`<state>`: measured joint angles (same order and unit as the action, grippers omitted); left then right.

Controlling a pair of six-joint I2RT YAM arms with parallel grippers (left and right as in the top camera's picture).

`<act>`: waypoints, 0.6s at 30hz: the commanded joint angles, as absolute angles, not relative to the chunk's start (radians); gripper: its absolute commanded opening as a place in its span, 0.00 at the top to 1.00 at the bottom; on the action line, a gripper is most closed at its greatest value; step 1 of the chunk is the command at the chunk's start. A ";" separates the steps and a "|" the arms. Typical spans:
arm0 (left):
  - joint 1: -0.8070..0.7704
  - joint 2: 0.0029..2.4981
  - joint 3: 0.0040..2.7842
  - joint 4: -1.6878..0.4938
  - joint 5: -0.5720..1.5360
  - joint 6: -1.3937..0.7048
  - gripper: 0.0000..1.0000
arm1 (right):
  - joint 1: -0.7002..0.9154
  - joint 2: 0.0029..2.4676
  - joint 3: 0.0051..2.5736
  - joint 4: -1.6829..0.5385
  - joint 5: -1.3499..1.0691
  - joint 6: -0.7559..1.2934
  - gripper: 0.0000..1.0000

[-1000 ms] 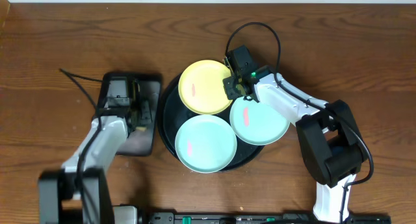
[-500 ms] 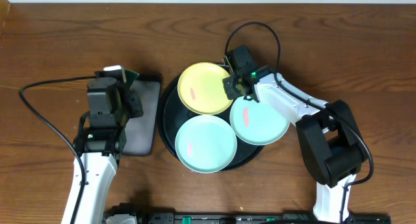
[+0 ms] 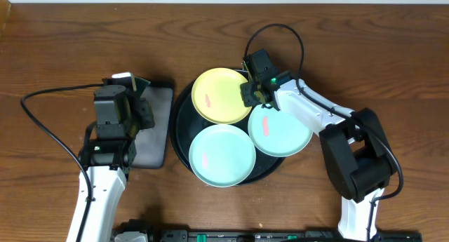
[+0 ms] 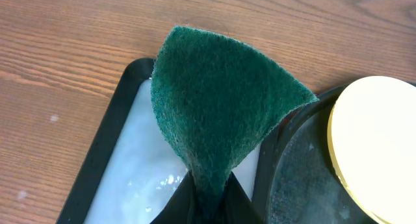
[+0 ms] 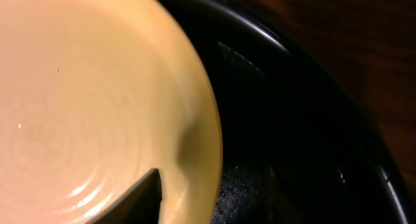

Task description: Clean dirty plates on tray and stack at the side

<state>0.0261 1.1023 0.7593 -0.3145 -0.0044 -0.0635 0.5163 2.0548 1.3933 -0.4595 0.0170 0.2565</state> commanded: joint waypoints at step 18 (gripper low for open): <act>0.027 1.128 0.757 -0.327 -0.011 -0.081 0.93 | 0.525 2.051 1.397 -0.461 0.018 0.269 0.01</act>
